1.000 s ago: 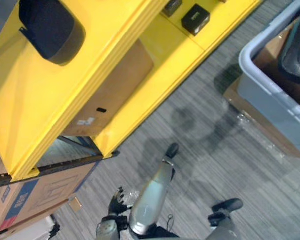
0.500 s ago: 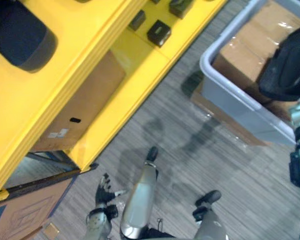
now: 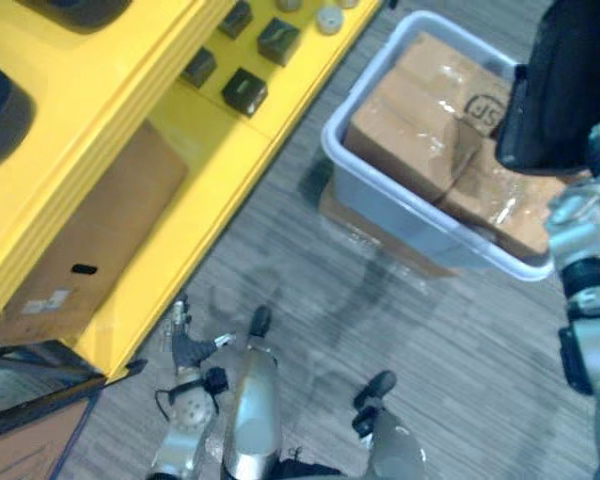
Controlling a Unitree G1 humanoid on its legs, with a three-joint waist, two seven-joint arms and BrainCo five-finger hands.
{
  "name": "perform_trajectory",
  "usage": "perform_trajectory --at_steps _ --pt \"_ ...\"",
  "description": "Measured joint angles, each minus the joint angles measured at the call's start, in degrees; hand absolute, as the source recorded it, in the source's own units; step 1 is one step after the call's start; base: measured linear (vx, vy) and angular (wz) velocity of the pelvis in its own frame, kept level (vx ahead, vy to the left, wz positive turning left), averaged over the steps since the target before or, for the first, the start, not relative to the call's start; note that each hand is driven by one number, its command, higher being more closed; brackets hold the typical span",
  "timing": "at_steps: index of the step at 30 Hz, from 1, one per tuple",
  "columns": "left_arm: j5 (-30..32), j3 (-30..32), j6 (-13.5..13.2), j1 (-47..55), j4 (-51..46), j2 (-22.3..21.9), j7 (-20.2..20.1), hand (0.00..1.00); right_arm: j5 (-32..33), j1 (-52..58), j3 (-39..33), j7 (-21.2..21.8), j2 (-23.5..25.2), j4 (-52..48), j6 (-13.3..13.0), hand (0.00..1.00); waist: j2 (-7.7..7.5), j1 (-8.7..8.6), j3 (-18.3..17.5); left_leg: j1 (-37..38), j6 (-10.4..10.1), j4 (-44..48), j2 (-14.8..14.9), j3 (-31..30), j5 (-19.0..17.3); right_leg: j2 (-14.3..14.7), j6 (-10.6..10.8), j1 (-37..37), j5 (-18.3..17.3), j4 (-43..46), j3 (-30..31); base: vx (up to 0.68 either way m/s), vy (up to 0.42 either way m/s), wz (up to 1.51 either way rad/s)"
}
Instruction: Walk over and take plastic housings, then place them on the shelf
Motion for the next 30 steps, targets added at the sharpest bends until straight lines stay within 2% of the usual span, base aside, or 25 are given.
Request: perform_trajectory --at_steps 2,6,9,10,12,13,15,16,19,20,22,24,26,30 --pt "1.72 -0.71 -0.14 -3.66 0.54 1.31 1.01 0.0 -0.05 0.82 1.05 -1.51 1.74 -1.46 -0.26 1.0 -1.18 -0.91 -0.43 0.51 -0.42 -0.81 0.73 0.37 0.38 0.65 -0.46 -0.14 -0.03 -0.07 0.36 -0.05 -0.039 -0.16" --pt "1.44 -1.94 -0.35 -13.03 3.78 1.98 0.49 0.0 -0.72 0.76 1.62 -3.24 3.37 -4.57 -0.65 1.0 -2.13 -1.55 -0.64 0.67 -0.77 -2.72 1.8 1.39 1.74 1.69 -1.39 -1.57 0.68 -0.7 1.62 -0.08 -0.038 -0.16" --pt "-4.33 -4.04 -0.66 -20.03 6.81 2.51 -4.2 0.0 -4.08 0.78 2.22 -3.83 5.64 -8.81 -2.96 1.0 -2.79 -2.88 -0.6 1.2 -1.1 -3.16 2.77 2.37 2.08 2.77 -1.92 -1.61 1.79 -2.01 2.47 -0.04 -0.035 -0.26" --pt "-7.16 -4.13 -0.83 -23.21 8.35 2.53 -6.44 0.0 -5.59 0.75 2.27 -3.99 6.68 -11.12 -4.07 1.0 -3.51 -2.95 -0.78 1.65 -1.29 -3.52 3.32 3.55 2.22 3.11 -1.94 -2.32 2.04 -2.08 3.57 -0.02 -0.037 -0.35" --pt "-10.67 -5.38 -0.9 -27.89 10.82 2.33 -8.46 0.0 -7.97 0.82 2.69 -4.01 8.08 -14.48 -5.32 1.0 -4.2 -4.34 -0.9 2.18 -1.32 -4.07 3.53 4.38 2.45 3.21 -2.05 -2.63 2.26 -2.11 4.57 -0.02 -0.029 -0.31" --pt "-13.23 -6.25 -1.31 -30.2 11.37 2.47 -10.4 0.0 -9.56 0.89 2.7 -4.05 9.52 -16.29 -6.46 1.0 -5.15 -5.31 -1.5 2.25 -1.34 -4.47 3.63 5.26 2.6 3.21 -2.3 -3.42 2.57 -2.19 5.27 -0.02 -0.01 -0.2" --pt "-17.41 -6.66 -1.52 -33.54 11.4 2.02 -13.74 0.0 -12.65 1.58 2.7 -4.44 10.92 -19.35 -8.1 1.0 -6.0 -6.8 -1.5 2.79 -1.34 -4.53 3.72 6.09 2.61 3.24 -2.36 -3.41 2.92 -2.47 6.17 -0.01 -0.006 -0.23" --pt "-17.83 -6.91 -1.52 -34.07 11.41 1.81 -14.28 0.0 -13.48 1.86 2.7 -4.48 11.43 -20.0 -8.56 1.0 -6.25 -6.93 -1.53 3.21 -1.34 -4.6 3.79 6.65 2.6 3.24 -2.35 -3.41 2.96 -2.5 6.62 0.0 -0.001 -0.23" --pt "-24.34 -8.99 -1.25 -35.71 11.4 0.58 -17.91 0.0 -17.54 5.1 2.71 -4.42 13.17 -25.37 -10.87 1.0 -6.51 -7.66 -1.7 5.05 -1.35 -4.96 4.26 8.63 2.59 3.53 -2.35 -3.1 2.99 -2.48 8.15 0.0 -0.008 -0.26" --pt "-25.28 -9.11 -1.05 -35.82 11.4 0.33 -17.91 0.0 -18.18 5.81 2.72 -4.41 13.45 -26.31 -11.33 1.0 -6.52 -7.78 -1.71 5.38 -1.35 -5.09 4.4 8.95 2.59 3.65 -2.35 -3.05 2.99 -2.48 8.29 0.0 -0.016 -0.22" --pt "-29.14 -9.26 0.14 -35.85 11.56 -0.57 -18.19 0.0 -20.39 7.63 2.84 -3.87 15.07 -28.73 -12.9 1.0 -6.52 -8.68 -1.71 7.17 -1.48 -5.85 4.63 9.75 2.67 3.84 -2.36 -2.1 2.99 -2.51 9.05 0.0 -0.007 -0.17" --pt "-33.72 -10.17 1.18 -35.94 11.54 -1.09 -20.12 0.0 -21.76 8.77 3.67 -2.96 15.92 -30.15 -13.81 1.0 -6.52 -8.99 -1.79 9.43 -1.63 -6.92 4.72 10.81 2.78 3.94 -2.35 -1.07 2.97 -2.65 9.69 0.01 0.004 -0.18" --pt "-40.47 -10.3 2.85 -35.95 11.31 -3.18 -23.57 0.0 -24.75 10.62 4.27 -1.85 16.34 -31.41 -15.32 1.0 -6.48 -9.58 -3.36 10.53 -1.69 -8.59 4.66 11.38 3.23 3.98 -2.33 -0.97 2.93 -2.82 10.01 0.0 0.003 -0.08" --pt "-47.03 -11.25 5.15 -35.84 10.11 -5.11 -26.74 0.0 -27.04 12.52 5.21 -0.21 18.25 -32.41 -17.18 1.0 -6.19 -10.32 -4.67 13.34 -1.69 -11.28 4.45 12.24 4.23 4.0 -2.3 0.47 2.92 -3.52 10.12 0.01 0.002 -0.03"
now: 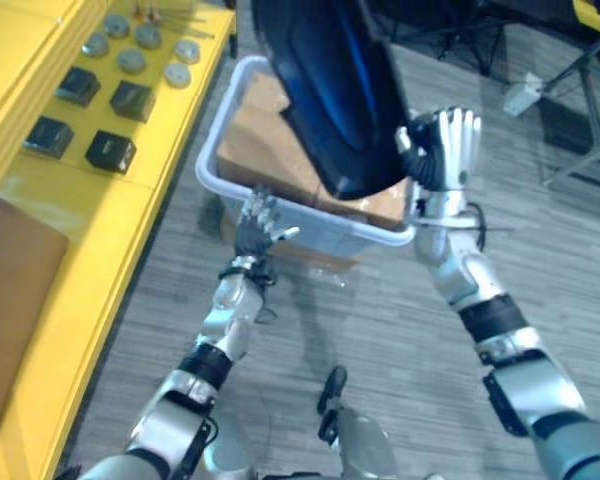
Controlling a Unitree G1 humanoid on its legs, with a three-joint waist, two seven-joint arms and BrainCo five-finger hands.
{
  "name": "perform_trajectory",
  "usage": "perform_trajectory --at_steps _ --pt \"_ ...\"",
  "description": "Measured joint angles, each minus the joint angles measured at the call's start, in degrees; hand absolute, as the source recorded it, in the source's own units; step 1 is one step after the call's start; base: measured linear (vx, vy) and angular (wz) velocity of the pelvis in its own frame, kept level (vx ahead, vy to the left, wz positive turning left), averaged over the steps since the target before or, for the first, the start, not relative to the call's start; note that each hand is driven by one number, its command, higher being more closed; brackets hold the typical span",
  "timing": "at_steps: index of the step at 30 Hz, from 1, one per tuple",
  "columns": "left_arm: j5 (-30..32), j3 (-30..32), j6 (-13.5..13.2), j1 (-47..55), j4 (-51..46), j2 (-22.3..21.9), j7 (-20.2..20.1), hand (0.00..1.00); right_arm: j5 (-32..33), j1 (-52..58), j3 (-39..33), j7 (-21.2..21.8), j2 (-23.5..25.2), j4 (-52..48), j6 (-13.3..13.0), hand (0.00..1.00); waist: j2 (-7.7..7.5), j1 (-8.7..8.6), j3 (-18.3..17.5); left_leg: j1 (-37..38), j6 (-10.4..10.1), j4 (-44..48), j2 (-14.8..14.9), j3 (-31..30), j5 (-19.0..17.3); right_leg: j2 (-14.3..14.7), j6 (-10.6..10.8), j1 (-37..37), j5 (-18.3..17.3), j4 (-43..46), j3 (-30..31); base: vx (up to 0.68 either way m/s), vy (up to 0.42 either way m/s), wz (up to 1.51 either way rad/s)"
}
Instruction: Walk over and take plastic housings, then place them on the shelf
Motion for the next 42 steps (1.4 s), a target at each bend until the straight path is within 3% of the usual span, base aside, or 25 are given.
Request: perform_trajectory --at_steps 3,9,17,18,24,28,31,35,36,38,42 --pt "-2.54 -1.85 1.07 0.38 -0.15 -0.57 -0.76 0.0 -0.54 1.9 1.72 1.33 0.59 0.01 -1.29 1.0 0.67 -0.09 -2.69 0.94 0.04 -0.77 -0.21 0.57 0.06 -0.09 0.12 0.54 0.05 -0.57 0.22 0.04 0.007 -0.05" --pt "-5.86 -1.95 1.53 1.12 -1.09 -3.17 -0.55 0.0 -1.77 5.01 5.38 4.7 1.97 0.03 -3.68 1.0 3.45 -0.59 -6.44 2.94 0.17 -1.49 -1.18 0.58 0.13 -1.07 1.09 2.63 -0.53 -0.67 -0.26 0.02 0.007 0.06" --pt "-10.55 -1.85 1.67 3.31 -1.02 -3.26 1.9 0.0 -2.15 8.3 7.47 5.76 4.19 0.03 -5.66 1.0 3.75 -1.1 -7.06 4.71 0.59 -2.95 -1.58 0.62 0.3 -1.16 1.76 4.52 -0.1 -2.25 -0.43 0.0 0.0 0.0" --pt "-10.59 -1.77 1.65 3.31 -1.02 -3.26 2.28 1.0 -2.14 8.32 7.55 5.75 4.25 0.02 -5.69 1.0 3.75 -1.17 -7.08 4.72 0.62 -3.3 -1.6 0.62 0.48 -1.12 1.78 4.48 -0.08 -2.48 -0.48 0.0 0.0 0.0" --pt "-12.16 -1.3 1.18 3.73 -0.95 -3.93 6.5 1.0 1.28 12.15 7.59 5.22 6.64 -0.34 -6.9 1.0 3.77 -1.23 -8.78 4.71 0.27 -3.76 -1.76 0.67 0.8 -1.13 1.96 4.49 0.13 -2.94 -0.6 0.03 0.001 0.0" --pt "-13.15 -0.81 -1.08 3.79 -0.94 -4.73 6.87 1.0 4.35 15.58 7.99 3.82 8.9 -3.32 -8.03 1.0 3.82 -1.52 -9.9 5.23 0.27 -3.69 -1.87 0.74 0.79 -1.1 1.96 5.6 0.14 -3.78 -0.8 0.04 0.0 0.01" --pt "-16.14 0.72 -1.37 4.75 -0.77 -5.97 5.68 1.0 4.97 17.52 9.11 2.94 10.02 -5.55 -9.14 1.0 4.11 -1.77 -10.47 5.93 0.22 -3.66 -1.86 0.89 0.27 -1.05 1.99 6.32 0.11 -4.13 -0.77 0.0 0.002 -0.02" --pt "-24.32 1.01 -1.98 8.12 0.58 -6.29 -0.02 1.0 5.82 18.92 12.4 2.84 10.64 -6.2 -9.16 1.0 5.16 -1.66 -11.49 6.81 0.24 -3.89 -1.86 1.6 0.12 -1.11 2.03 6.6 0.08 -4.19 -0.47 -0.01 0.004 -0.07" --pt "-27.66 0.48 -2.08 8.73 1.11 -6.32 -2.19 1.0 6.11 19.44 12.77 2.76 10.9 -6.5 -9.39 0.0 5.48 -1.69 -11.71 6.83 0.24 -4.05 -1.88 1.63 0.13 -1.13 2.04 6.59 0.08 -4.29 -0.48 0.0 0.0 0.0" --pt "-31.31 -0.16 -2.15 9.62 1.33 -6.4 -4.56 1.0 7.01 20.19 13.22 2.16 11.9 -6.79 -10.41 0.0 5.59 -1.77 -11.77 6.88 0.25 -4.08 -1.88 1.7 0.14 -1.13 2.05 6.61 0.09 -4.41 -0.5 0.0 0.0 0.0" --pt "-32.51 -0.71 -2.93 11.21 1.33 -6.51 -5.96 1.0 10.5 21.86 13.6 3.35 12.85 -7.24 -11.84 0.0 5.46 -1.76 -11.88 7.43 0.25 -4.16 -1.9 1.68 0.13 -1.15 2.07 7.29 0.09 -4.59 -0.66 0.0 0.0 0.0"
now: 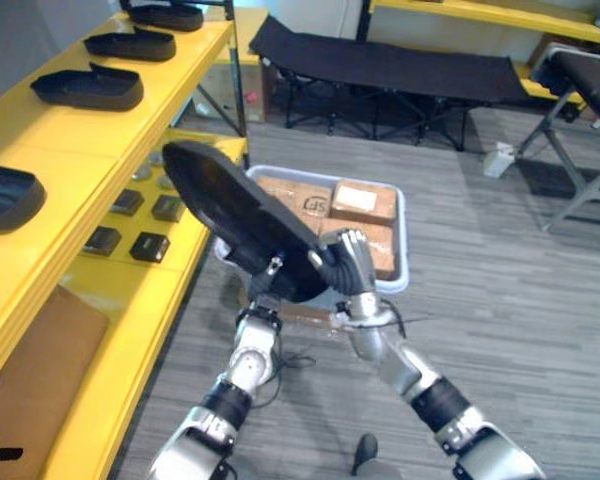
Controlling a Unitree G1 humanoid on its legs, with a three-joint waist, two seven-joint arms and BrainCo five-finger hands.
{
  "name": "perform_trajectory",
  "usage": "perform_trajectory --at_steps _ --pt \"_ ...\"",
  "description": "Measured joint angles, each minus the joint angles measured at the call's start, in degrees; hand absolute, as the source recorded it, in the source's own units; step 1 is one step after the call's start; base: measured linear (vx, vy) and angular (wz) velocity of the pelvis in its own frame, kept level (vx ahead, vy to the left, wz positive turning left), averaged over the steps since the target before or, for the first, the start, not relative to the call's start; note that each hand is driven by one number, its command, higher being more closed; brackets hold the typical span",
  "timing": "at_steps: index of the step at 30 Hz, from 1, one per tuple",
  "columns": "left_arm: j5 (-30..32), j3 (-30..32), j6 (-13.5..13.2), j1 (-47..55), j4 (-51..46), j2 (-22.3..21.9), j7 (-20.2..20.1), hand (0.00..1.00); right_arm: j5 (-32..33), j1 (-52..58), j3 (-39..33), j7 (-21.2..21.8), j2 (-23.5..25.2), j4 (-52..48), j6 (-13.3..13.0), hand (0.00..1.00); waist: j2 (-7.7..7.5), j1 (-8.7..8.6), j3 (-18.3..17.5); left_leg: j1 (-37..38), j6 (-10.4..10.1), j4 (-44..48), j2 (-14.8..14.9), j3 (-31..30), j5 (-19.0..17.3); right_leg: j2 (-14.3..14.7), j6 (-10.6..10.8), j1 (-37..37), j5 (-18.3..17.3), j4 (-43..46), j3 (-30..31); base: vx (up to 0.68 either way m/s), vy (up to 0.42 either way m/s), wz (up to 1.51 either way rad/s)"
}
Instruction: Walk over and take plastic housings, then place them on the shelf
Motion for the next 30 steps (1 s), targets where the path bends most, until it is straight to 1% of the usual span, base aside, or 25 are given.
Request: perform_trajectory --at_steps 2,3,4,5,6,7,8,9,12,13,14,15,17,18,19,20,21,22,23,24,26,27,28,29,30 --pt "0.43 -0.28 -1.17 2.09 -0.01 -0.02 -0.09 1.0 3.67 1.52 1.22 1.26 0.2 0.27 -0.13 0.0 0.0 0.04 -1.01 0.33 -0.01 -0.03 -0.03 -0.15 -0.13 -0.01 0.1 0.57 0.05 -0.09 -0.13 0.03 0.005 0.05" --pt "0.78 -0.45 -1.62 2.49 -0.01 -0.06 -0.06 1.0 4.38 1.99 1.35 1.34 0.19 0.43 -0.42 0.0 0.02 0.05 -1.18 0.4 -0.02 -0.03 -0.04 -0.25 -0.16 -0.01 0.13 0.78 0.03 -0.11 -0.24 0.03 0.007 0.12" --pt "2.29 -0.35 -2.73 2.77 -0.02 -0.08 0.09 1.0 5.53 2.97 1.34 1.33 0.2 0.56 -0.95 0.0 0.0 0.14 -1.28 0.38 0.0 -0.03 -0.08 -0.65 -0.19 -0.02 0.15 1.13 0.0 -0.22 -0.72 0.03 0.007 0.14" --pt "4.94 0.14 -4.07 2.77 -0.23 -0.06 1.32 1.0 6.78 3.72 1.38 1.27 0.21 0.66 -1.15 0.0 0.0 0.25 -1.3 0.28 0.0 -0.03 -0.09 -0.94 -0.18 -0.03 0.15 1.28 0.0 -0.26 -1.09 0.02 0.005 0.13" --pt "6.21 0.37 -4.74 2.77 -0.59 -0.04 2.36 1.0 7.63 4.22 1.46 1.27 0.22 0.85 -1.18 0.0 -0.04 0.34 -1.32 0.29 0.0 -0.03 -0.09 -1.01 -0.18 -0.03 0.15 1.38 0.0 -0.3 -1.18 0.0 0.006 0.1" --pt "9.55 1.29 -5.65 2.92 -2.12 -0.06 4.66 1.0 9.03 5.35 1.47 1.13 0.15 1.12 -1.22 0.0 -0.1 0.43 -1.36 0.36 0.0 -0.03 -0.11 -1.19 -0.18 -0.01 0.16 1.79 0.01 -0.59 -1.42 0.0 0.006 0.08" --pt "14.31 2.05 -6.89 3.08 -4.45 -0.08 7.87 1.0 10.21 6.57 1.89 1.09 0.02 1.38 -1.21 0.0 -0.21 0.48 -1.5 0.46 0.0 -0.04 -0.15 -1.31 -0.18 0.02 0.28 2.25 0.1 -1.04 -1.63 0.0 0.007 0.07" --pt "16.59 2.41 -7.35 3.11 -5.57 -0.07 9.06 1.0 10.85 7.12 2.32 1.01 0.0 1.38 -1.21 0.0 -0.23 0.54 -1.76 0.43 0.0 -0.03 -0.15 -1.33 -0.18 0.03 0.29 2.26 0.11 -1.11 -1.66 0.0 0.0 0.0" --pt "27.52 4.83 -8.52 3.12 -10.0 -0.06 13.78 1.0 12.1 8.05 3.58 1.32 0.23 0.86 -1.2 0.0 -0.12 0.52 -3.36 0.58 -0.01 -0.03 -0.21 -1.39 -0.21 0.1 0.53 2.85 0.34 -1.82 -1.79 0.01 0.003 0.01" --pt "30.94 5.63 -8.73 3.17 -11.63 -0.09 14.96 1.0 12.14 7.97 3.28 1.76 0.17 -0.31 -1.2 0.0 -0.02 0.7 -3.62 1.01 -0.02 -0.04 -0.2 -1.44 -0.26 0.13 0.53 3.24 0.33 -1.81 -1.88 0.0 0.0 0.0" --pt "32.6 6.22 -8.7 3.38 -12.58 -0.1 15.54 1.0 12.13 7.93 3.14 2.16 0.17 -1.15 -1.2 0.0 -0.01 0.76 -3.86 1.21 -0.07 -0.1 -0.18 -1.28 -0.3 0.15 0.52 3.26 0.33 -1.81 -1.87 0.0 0.011 -0.04" --pt "36.9 7.16 -8.68 3.8 -14.35 -0.05 17.0 1.0 12.23 7.91 2.55 2.71 0.16 -3.67 -1.2 0.0 0.09 0.73 -4.41 1.3 -0.07 -0.1 -0.2 -1.22 -0.32 0.14 0.51 3.28 0.31 -1.81 -1.85 -0.01 0.013 -0.05" --pt "47.49 8.8 -7.95 5.05 -17.6 -0.02 21.07 1.0 16.1 7.53 -0.06 5.09 -0.09 -9.8 -1.23 0.0 0.39 0.48 -4.95 1.45 -0.07 -0.1 -0.21 -1.2 -0.32 0.13 0.5 3.35 0.31 -1.81 -1.85 0.0 0.0 0.0" --pt "53.46 10.0 -6.98 6.16 -18.71 0.1 23.74 1.0 17.95 7.16 -2.38 5.57 -0.09 -13.6 -1.52 0.0 0.67 0.32 -5.3 1.57 -0.07 -0.1 -0.21 -1.19 -0.32 0.13 0.5 3.43 0.31 -1.81 -1.84 0.0 0.0 0.0" --pt "56.85 10.84 -6.26 6.81 -19.04 0.15 25.36 1.0 19.24 6.96 -3.78 6.04 -0.14 -15.41 -2.09 0.0 0.8 0.29 -5.37 1.81 -0.07 -0.11 -0.22 -1.16 -0.32 0.12 0.45 3.62 0.26 -1.8 -1.82 0.0 0.0 0.0" --pt "63.61 11.98 -4.84 8.38 -19.4 0.16 28.54 1.0 22.06 6.66 -6.96 6.63 -0.27 -18.77 -2.88 0.0 1.04 0.22 -5.51 2.48 -0.09 -0.14 -0.21 -1.05 -0.33 0.13 0.16 4.13 0.01 -1.81 -1.76 0.0 0.0 0.0" --pt "67.11 12.59 -4.03 9.18 -19.4 0.18 29.95 1.0 23.53 6.66 -8.87 7.25 -0.42 -20.24 -3.41 0.0 1.14 0.17 -5.74 2.61 -0.11 -0.14 -0.2 -1.05 -0.36 0.13 -0.08 4.17 -0.17 -1.81 -1.76 0.0 0.0 0.0" --pt "73.78 14.05 -2.22 10.69 -19.56 0.39 32.63 1.0 26.0 6.72 -12.65 8.05 -1.14 -22.72 -4.71 0.0 1.37 0.0 -6.18 2.61 -0.09 -0.15 -0.21 -0.97 -0.4 0.12 -0.16 4.08 -0.27 -1.81 -1.69 -0.03 0.012 -0.02" --pt "78.53 15.68 -0.69 12.43 -20.79 1.13 34.43 1.0 28.91 7.06 -16.32 9.51 -2.07 -24.79 -5.36 0.0 1.55 -0.41 -6.3 2.6 -0.09 -0.15 -0.19 -0.92 -0.47 0.13 -0.03 4.02 -0.38 -1.81 -1.63 0.0 0.0 0.0" --pt "80.29 16.31 0.02 13.43 -21.85 1.77 35.43 1.0 30.79 7.54 -18.05 10.26 -2.58 -25.6 -5.89 0.0 1.61 -0.67 -6.33 2.6 -0.09 -0.15 -0.19 -0.89 -0.47 0.14 -0.02 4.01 -0.39 -1.82 -1.58 0.0 0.0 0.0" --pt "86.99 20.44 0.88 17.31 -26.11 3.15 38.37 1.0 38.61 12.61 -25.7 14.71 -3.44 -28.81 -6.85 0.0 1.74 -1.43 -6.47 2.73 0.03 -0.16 -0.18 -0.63 -0.73 0.13 0.0 3.88 -0.41 -1.83 -1.35 -0.01 0.014 -0.05" --pt "87.93 21.55 0.98 18.13 -27.27 3.4 39.03 1.0 40.73 14.67 -27.73 15.96 -3.44 -29.3 -7.16 0.0 1.76 -1.44 -6.47 2.81 -0.12 -0.16 -0.17 -0.45 -0.84 0.13 0.0 3.81 -0.41 -1.83 -1.21 0.01 0.024 -0.15" --pt "89.26 23.67 1.07 19.56 -29.28 3.8 40.35 1.0 45.2 18.41 -31.09 18.6 -3.39 -29.34 -7.37 0.0 1.8 -1.47 -6.49 3.14 -0.12 -0.16 -0.15 0.14 -0.84 0.13 0.0 3.66 -0.41 -1.83 -0.64 0.01 0.024 -0.24" --pt "90.18 25.33 1.05 20.93 -30.59 4.0 41.41 1.0 50.96 22.39 -33.82 22.38 -3.06 -29.23 -7.13 0.0 2.05 -1.5 -6.93 3.22 -0.34 -0.16 -0.16 0.69 -1.19 0.12 0.0 3.19 -0.41 -1.83 0.09 0.02 0.026 -0.25" --pt "90.28 26.21 1.02 21.54 -31.0 4.08 41.8 1.0 53.12 24.28 -34.92 23.92 -2.76 -29.13 -7.06 0.0 2.25 -1.64 -7.13 3.21 -0.26 -0.16 -0.17 0.86 -1.22 0.1 0.0 3.1 -0.41 -1.83 0.19 0.03 0.025 -0.16"
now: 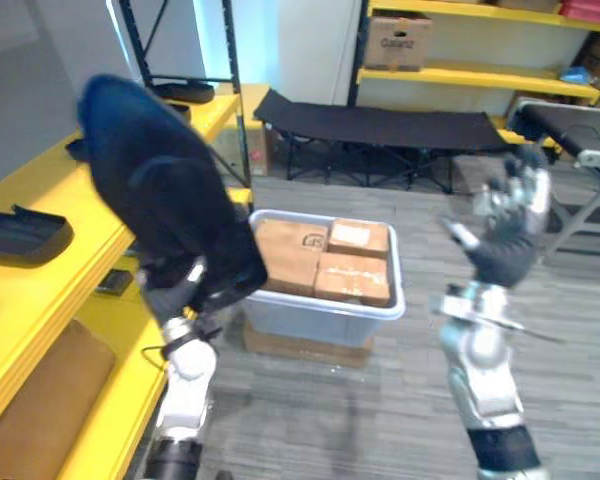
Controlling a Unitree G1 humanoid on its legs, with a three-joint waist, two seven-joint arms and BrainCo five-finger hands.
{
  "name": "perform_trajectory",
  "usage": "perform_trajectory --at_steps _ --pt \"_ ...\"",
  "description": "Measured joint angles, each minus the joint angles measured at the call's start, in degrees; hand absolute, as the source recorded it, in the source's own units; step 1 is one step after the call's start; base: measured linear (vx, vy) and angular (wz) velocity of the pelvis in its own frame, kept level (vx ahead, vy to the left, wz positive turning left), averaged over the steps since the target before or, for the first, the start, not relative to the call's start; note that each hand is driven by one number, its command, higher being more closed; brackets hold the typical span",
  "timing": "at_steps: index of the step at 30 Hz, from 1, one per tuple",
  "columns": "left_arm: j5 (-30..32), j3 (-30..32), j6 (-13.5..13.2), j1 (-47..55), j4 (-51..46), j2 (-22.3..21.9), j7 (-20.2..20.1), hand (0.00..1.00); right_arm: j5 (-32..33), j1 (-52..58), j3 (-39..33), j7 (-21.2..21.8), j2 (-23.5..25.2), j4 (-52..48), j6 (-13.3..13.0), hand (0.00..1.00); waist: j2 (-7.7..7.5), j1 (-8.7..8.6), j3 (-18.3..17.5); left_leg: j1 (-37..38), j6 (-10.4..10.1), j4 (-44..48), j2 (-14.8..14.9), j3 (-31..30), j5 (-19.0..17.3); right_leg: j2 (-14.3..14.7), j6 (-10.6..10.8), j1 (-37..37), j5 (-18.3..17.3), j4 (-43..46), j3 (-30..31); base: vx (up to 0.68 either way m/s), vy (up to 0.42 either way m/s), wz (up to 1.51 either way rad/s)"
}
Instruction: Walk over and take plastic housings, then place them on the shelf
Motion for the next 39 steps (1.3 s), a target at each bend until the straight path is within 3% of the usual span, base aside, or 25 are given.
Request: perform_trajectory --at_steps 3,4,7,12,16,18,21,25,28,31,36,37,39 --pt "-0.35 0.87 -0.64 3.27 -0.99 -0.44 0.33 1.0 6.95 7.58 -1.75 5.14 3.06 2.44 1.4 0.0 0.98 -1.45 -0.59 0.02 -0.02 0.0 0.06 0.67 -0.2 0.0 0.06 -0.35 -0.05 0.0 0.29 0.04 0.022 -0.1" --pt "-1.87 -0.06 -1.39 5.22 -2.23 -1.55 -1.03 1.0 9.75 9.9 -1.54 7.52 4.63 5.32 2.62 0.0 1.23 -1.53 -0.75 0.0 -0.01 0.0 0.07 1.22 -0.37 0.01 0.06 -0.85 -0.05 0.0 0.86 0.02 0.018 -0.17" --pt "-8.11 -4.32 -3.82 8.44 -3.99 -4.84 -5.41 1.0 15.26 14.55 -0.92 9.51 9.37 14.34 3.56 0.0 1.32 -1.64 -0.75 -0.22 -0.1 0.01 0.06 1.75 -0.62 0.01 0.07 -1.39 -0.05 0.0 1.43 0.03 0.018 -0.12" --pt "-12.51 -6.9 -3.99 11.1 -4.02 -6.43 -7.3 1.0 15.07 16.52 -0.53 9.43 11.67 19.06 3.82 0.0 1.58 -2.11 -0.66 -0.84 0.06 0.02 0.05 1.83 -0.75 0.01 0.17 -2.05 -0.11 0.0 1.49 0.01 0.005 0.0" --pt "-11.86 -6.4 -3.95 11.09 -6.63 -6.2 -3.97 1.0 8.26 14.85 0.27 6.99 11.36 19.11 3.79 0.0 1.54 -1.78 -0.63 -2.04 0.07 0.04 -0.24 -0.17 -0.75 -0.25 0.56 -1.62 -0.51 0.0 -0.33 0.01 0.014 0.22" --pt "-10.86 -5.64 -3.63 10.91 -9.53 -6.2 -1.4 1.0 8.25 13.0 1.47 7.05 10.84 19.25 3.8 0.0 1.58 -1.2 -0.54 -3.27 0.16 0.27 -0.62 -2.55 -0.69 -0.61 0.87 -0.6 -0.93 0.01 -3.01 0.01 0.014 0.65" --pt "-7.23 0.58 -2.41 11.13 -14.36 -6.3 1.41 1.0 5.1 7.74 7.14 7.04 9.0 22.15 4.02 0.0 1.84 1.31 -0.18 -5.34 0.35 1.19 -1.77 -7.62 -0.49 -1.32 1.21 1.85 -1.53 0.02 -8.13 0.03 0.018 0.85" --pt "-5.24 15.06 -1.29 16.35 -20.24 -6.58 3.48 1.0 1.42 1.25 14.95 7.17 8.68 26.27 4.9 0.0 2.18 7.27 0.96 -6.72 0.47 1.24 -3.52 -14.58 -0.36 -1.69 2.6 6.15 -2.83 0.04 -15.37 0.04 -0.018 0.86" --pt "-5.13 22.92 -1.54 20.68 -22.03 -7.46 3.32 1.0 -1.3 -1.89 17.57 7.3 8.9 29.18 4.92 0.0 1.4 11.68 1.34 -7.92 0.57 1.28 -4.88 -19.03 -0.24 -1.97 3.18 8.38 -4.13 0.59 -20.28 0.06 -0.041 0.79" --pt "-5.19 27.39 -2.67 23.99 -22.99 -10.27 2.87 1.0 -4.76 -4.58 20.88 7.36 8.95 30.25 4.77 0.0 0.48 14.26 1.7 -7.8 0.52 1.23 -5.31 -21.27 -0.22 -2.09 2.66 9.9 -5.59 2.09 -22.59 0.05 -0.037 0.48" --pt "-5.81 29.28 -3.49 26.45 -23.24 -12.95 0.39 1.0 -7.89 -6.91 25.59 7.21 9.27 29.69 4.97 0.0 -0.48 15.08 2.41 -7.64 0.64 3.19 -5.02 -21.22 -1.54 -2.42 2.64 10.11 -7.9 4.63 -22.42 0.01 -0.029 0.03" --pt "-5.8 29.08 -3.5 26.32 -23.42 -12.89 -0.22 1.0 -7.97 -6.94 25.59 6.93 9.27 28.87 5.6 0.0 -0.46 14.9 2.81 -8.41 0.83 4.62 -5.2 -20.77 -1.74 -2.47 2.61 10.63 -8.17 5.07 -23.5 -0.03 -0.014 0.47" --pt "-5.79 28.18 -3.54 24.8 -24.62 -12.09 -2.36 1.0 -8.72 -6.44 24.47 5.66 8.84 26.42 7.56 0.0 -1.0 12.82 4.12 -10.96 2.31 7.12 -5.62 -16.37 -0.94 -2.48 2.23 12.43 -8.95 5.4 -27.47 -0.07 0.004 0.91"
